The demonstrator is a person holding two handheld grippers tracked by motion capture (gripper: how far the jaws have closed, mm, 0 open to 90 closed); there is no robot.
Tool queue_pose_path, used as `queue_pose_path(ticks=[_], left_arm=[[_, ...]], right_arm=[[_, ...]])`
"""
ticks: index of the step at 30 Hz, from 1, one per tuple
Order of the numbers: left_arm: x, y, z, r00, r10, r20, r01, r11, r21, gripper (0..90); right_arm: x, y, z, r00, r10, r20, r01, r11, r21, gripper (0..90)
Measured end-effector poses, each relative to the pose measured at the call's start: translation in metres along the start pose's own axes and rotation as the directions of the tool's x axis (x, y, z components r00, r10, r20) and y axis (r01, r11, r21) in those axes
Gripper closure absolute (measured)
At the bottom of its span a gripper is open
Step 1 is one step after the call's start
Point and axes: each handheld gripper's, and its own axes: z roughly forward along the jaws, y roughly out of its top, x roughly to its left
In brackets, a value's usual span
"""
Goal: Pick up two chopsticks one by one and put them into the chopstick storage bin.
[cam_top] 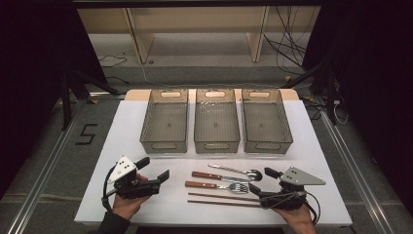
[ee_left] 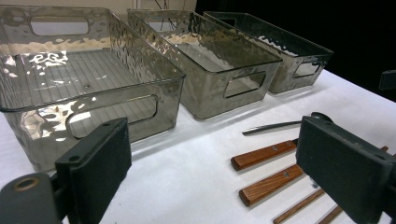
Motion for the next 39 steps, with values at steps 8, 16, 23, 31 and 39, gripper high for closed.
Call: queue_pose_path(ticks=[8,16,23,31,39], left_arm=[[0.000,0.000,0.000,1.0000,-0.001,0.001,0.001,1.0000,-0.001,9.9],[0.000,0.000,0.000,1.0000,-0.002,0.001,0.002,1.0000,-0.001,9.9],[0.000,0.000,0.000,1.0000,-0.002,0.002,0.002,1.0000,-0.001,9.9],[0.000,0.000,0.000,1.0000,-0.004,0.002,0.004,1.0000,-0.001,9.9],[0.000,0.000,0.000,1.0000,-0.003,0.002,0.003,1.0000,0.003,9.9]], right_arm=[[0.000,0.001,0.001,1.0000,-0.004,-0.008,0.004,1.000,0.015,21.0],[0.000,0.005,0.003,0.9997,-0.015,-0.020,0.016,0.999,0.043,21.7],[0.005,0.013,0.007,0.9965,-0.068,-0.048,0.073,0.990,0.118,22.5],[0.010,0.021,0.018,0.9861,-0.125,-0.109,0.148,0.960,0.236,26.7],[0.015,0.028,0.028,0.9731,-0.179,-0.145,0.217,0.923,0.317,33.4]])
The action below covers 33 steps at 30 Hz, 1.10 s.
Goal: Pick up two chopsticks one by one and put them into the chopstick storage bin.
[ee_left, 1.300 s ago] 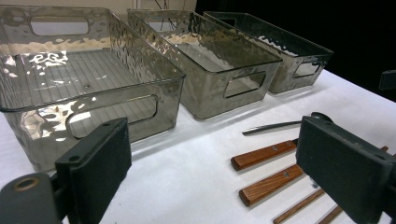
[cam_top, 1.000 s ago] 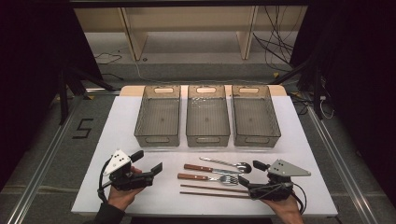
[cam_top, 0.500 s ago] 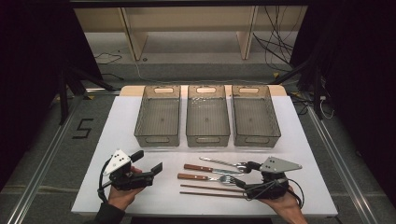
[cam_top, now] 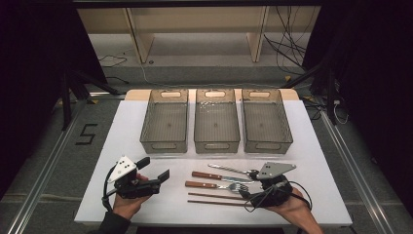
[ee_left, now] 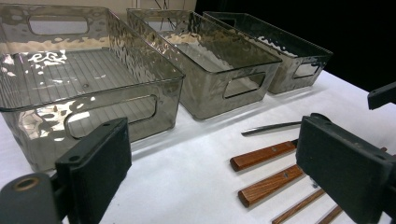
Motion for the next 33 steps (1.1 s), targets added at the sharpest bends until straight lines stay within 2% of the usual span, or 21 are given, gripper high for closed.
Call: queue_pose_path(ticks=[2,3,5,8,10,11,12,13,14,15,17,18,19,20,21,23,25,26,27,28,33], left_arm=[[0.000,0.000,0.000,1.0000,-0.004,0.001,0.004,1.0000,-0.002,9.9],[0.000,0.000,0.000,1.0000,-0.004,0.001,0.004,1.0000,-0.002,9.9],[0.000,0.000,0.000,1.0000,-0.005,0.001,0.005,1.0000,-0.003,9.9],[0.000,0.000,0.000,1.0000,-0.005,0.001,0.005,1.0000,-0.002,9.9],[0.000,0.000,0.000,1.0000,-0.004,0.002,0.004,1.0000,-0.003,9.9],[0.000,0.000,0.000,1.0000,-0.005,0.002,0.005,1.0000,-0.003,9.9],[0.000,0.000,0.000,1.0000,-0.003,0.002,0.003,1.0000,-0.002,9.9],[0.000,0.000,0.000,1.0000,-0.004,0.003,0.004,1.0000,-0.003,9.9],[0.000,0.000,0.000,1.0000,-0.005,0.003,0.005,1.0000,-0.003,9.9],[0.000,0.000,0.000,1.0000,-0.004,0.003,0.005,1.0000,-0.004,9.9],[0.000,0.000,0.000,1.0000,-0.006,0.003,0.006,1.0000,-0.004,9.9],[0.000,0.000,0.000,1.0000,-0.006,0.003,0.006,1.0000,-0.004,9.9],[0.000,0.000,0.000,1.0000,-0.005,0.003,0.005,1.0000,-0.004,9.9],[0.000,0.000,0.000,1.0000,-0.003,0.003,0.003,1.0000,-0.004,9.9],[0.000,0.000,0.000,1.0000,-0.003,0.003,0.003,1.0000,-0.004,9.9],[0.000,0.000,0.000,1.0000,-0.005,0.003,0.005,1.0000,-0.004,9.9],[0.000,0.000,0.000,1.0000,-0.006,0.003,0.006,1.0000,-0.004,9.9],[0.000,0.000,0.000,1.0000,-0.006,0.003,0.006,1.0000,-0.005,9.9],[0.000,0.000,0.000,1.0000,-0.006,0.003,0.006,1.0000,-0.005,9.9],[0.000,0.000,0.000,1.0000,-0.005,0.003,0.005,1.0000,-0.004,9.9],[0.000,0.000,0.000,1.0000,-0.005,0.003,0.005,1.0000,-0.004,9.9]], right_arm=[[0.000,0.005,0.004,0.9997,-0.025,-0.008,0.025,0.999,0.048,37.8],[0.000,0.005,0.004,0.9997,-0.025,-0.008,0.025,0.999,0.048,37.8],[-0.001,0.010,0.009,0.9980,-0.055,-0.029,0.058,0.993,0.106,40.9],[-0.001,0.011,0.013,0.9965,-0.070,-0.045,0.076,0.987,0.141,43.3],[-0.001,0.013,0.018,0.9943,-0.088,-0.061,0.098,0.976,0.194,46.4],[-0.001,0.013,0.018,0.9943,-0.088,-0.061,0.098,0.976,0.194,46.4],[-0.001,0.014,0.020,0.9928,-0.100,-0.066,0.112,0.966,0.232,49.1],[-0.001,0.014,0.021,0.9926,-0.100,-0.069,0.114,0.961,0.253,50.0],[-0.001,0.014,0.021,0.9926,-0.100,-0.069,0.114,0.961,0.253,50.0],[-0.001,0.014,0.022,0.9915,-0.106,-0.076,0.123,0.955,0.269,51.3],[-0.001,0.013,0.023,0.9896,-0.114,-0.088,0.136,0.936,0.324,54.9],[-0.001,0.013,0.023,0.9896,-0.114,-0.088,0.136,0.936,0.324,54.9],[-0.002,0.012,0.025,0.9868,-0.135,-0.090,0.158,0.926,0.343,57.9],[-0.002,0.012,0.025,0.9862,-0.139,-0.089,0.162,0.920,0.356,59.3],[-0.002,0.012,0.025,0.9862,-0.139,-0.089,0.162,0.920,0.356,59.3],[-0.003,0.010,0.028,0.9848,-0.147,-0.093,0.171,0.912,0.373,62.0],[-0.004,0.008,0.031,0.9818,-0.163,-0.097,0.189,0.892,0.411,65.5],[-0.005,0.007,0.032,0.9809,-0.166,-0.101,0.193,0.887,0.420,66.5],[-0.005,0.007,0.032,0.9809,-0.166,-0.101,0.193,0.887,0.420,66.5],[-0.004,0.007,0.032,0.9809,-0.164,-0.104,0.193,0.880,0.434,67.3],[-0.005,0.006,0.037,0.9741,-0.189,-0.124,0.225,0.859,0.459,69.9]])
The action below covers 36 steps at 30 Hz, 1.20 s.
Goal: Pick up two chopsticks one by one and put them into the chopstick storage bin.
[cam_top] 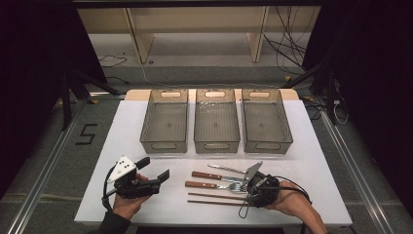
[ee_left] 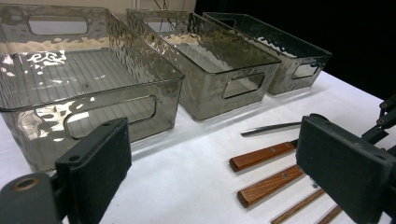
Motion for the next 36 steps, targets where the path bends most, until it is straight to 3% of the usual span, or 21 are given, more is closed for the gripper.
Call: queue_pose_path(ticks=[9,15,22,30,36], left_arm=[[0.000,0.000,0.000,1.0000,0.000,0.000,0.000,1.0000,0.000,9.9],[0.000,0.000,0.000,1.0000,0.000,0.000,0.000,1.0000,0.001,9.9],[0.000,0.000,0.000,1.0000,0.001,0.001,-0.001,1.0000,0.000,9.9],[0.000,0.000,0.000,1.0000,0.002,0.001,-0.002,1.0000,0.001,9.9],[0.000,0.000,0.000,1.0000,-0.002,0.001,0.002,1.0000,-0.002,9.9]], right_arm=[[0.002,0.008,0.007,0.9984,-0.054,-0.018,0.055,0.997,0.055,74.5],[0.002,0.014,0.007,0.9953,-0.093,-0.027,0.096,0.989,0.111,77.3],[0.004,0.020,0.009,0.9947,-0.098,-0.032,0.102,0.983,0.156,80.7],[0.007,0.030,0.012,0.9841,-0.175,-0.029,0.178,0.962,0.208,83.2],[0.008,0.032,0.013,0.9784,-0.203,-0.039,0.207,0.954,0.215,85.3]])
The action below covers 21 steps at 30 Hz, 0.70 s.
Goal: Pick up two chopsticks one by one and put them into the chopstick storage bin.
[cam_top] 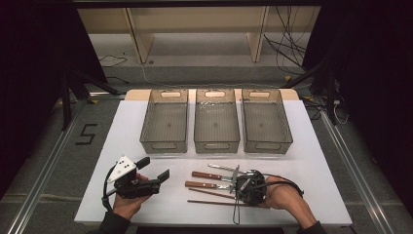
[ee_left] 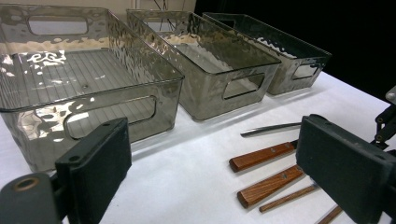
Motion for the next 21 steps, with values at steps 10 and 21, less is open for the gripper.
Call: queue_pose_path(ticks=[10,21], left_arm=[[0.000,0.000,-0.001,1.0000,-0.002,-0.002,0.002,1.0000,0.000,9.9],[-0.001,0.002,0.000,0.9999,-0.015,0.008,0.015,0.9999,0.003,9.9]], right_arm=[[-0.003,-0.004,-0.013,0.9999,0.007,0.008,-0.006,0.997,-0.081,85.5],[-0.018,-0.014,-0.036,0.9755,0.219,-0.019,-0.207,0.887,-0.414,85.5]])
